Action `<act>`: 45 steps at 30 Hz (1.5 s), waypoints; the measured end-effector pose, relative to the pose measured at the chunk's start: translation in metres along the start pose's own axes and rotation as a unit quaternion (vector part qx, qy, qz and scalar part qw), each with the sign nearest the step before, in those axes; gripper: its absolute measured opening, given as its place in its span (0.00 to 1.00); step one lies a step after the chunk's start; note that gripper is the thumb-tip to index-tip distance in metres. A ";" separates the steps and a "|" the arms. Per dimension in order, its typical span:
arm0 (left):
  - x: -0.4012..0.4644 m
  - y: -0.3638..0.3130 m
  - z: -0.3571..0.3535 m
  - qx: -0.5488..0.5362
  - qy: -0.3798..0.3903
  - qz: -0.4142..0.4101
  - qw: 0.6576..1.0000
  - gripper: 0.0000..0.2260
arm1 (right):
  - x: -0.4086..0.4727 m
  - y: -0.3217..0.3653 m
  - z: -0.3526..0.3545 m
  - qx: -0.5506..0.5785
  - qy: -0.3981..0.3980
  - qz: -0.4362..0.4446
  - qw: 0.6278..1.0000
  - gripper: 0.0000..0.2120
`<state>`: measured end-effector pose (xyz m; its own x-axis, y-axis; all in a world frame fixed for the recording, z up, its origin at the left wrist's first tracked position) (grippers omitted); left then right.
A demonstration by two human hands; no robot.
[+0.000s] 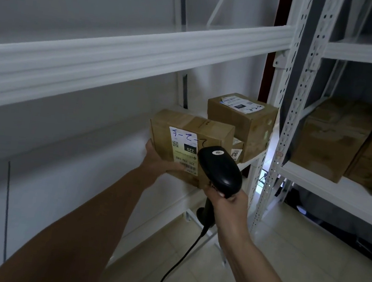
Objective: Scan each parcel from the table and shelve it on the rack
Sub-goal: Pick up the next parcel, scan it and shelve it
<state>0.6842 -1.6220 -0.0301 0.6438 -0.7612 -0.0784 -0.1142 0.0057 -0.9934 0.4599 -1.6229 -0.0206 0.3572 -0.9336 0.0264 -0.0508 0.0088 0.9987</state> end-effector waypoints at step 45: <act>-0.212 -0.027 0.211 0.262 -0.233 -0.011 0.936 0.06 | -0.160 0.008 -0.169 -0.063 0.282 -0.070 0.955 0.07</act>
<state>0.7106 -1.3236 -0.0039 0.9158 -0.4001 0.0352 0.2108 0.4041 -0.8901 0.5601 -1.4133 -0.0090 0.7989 -0.5885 -0.1241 0.1341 -0.0269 0.9906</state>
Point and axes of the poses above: each hand's wrist, its own x-axis towards the middle knuckle, its own z-axis out of the back of the hand, y = z × x, the point moved 2 cm from there along x, towards the middle knuckle, and after that the axes turned 10 degrees about -x, right-handed, at the moved point
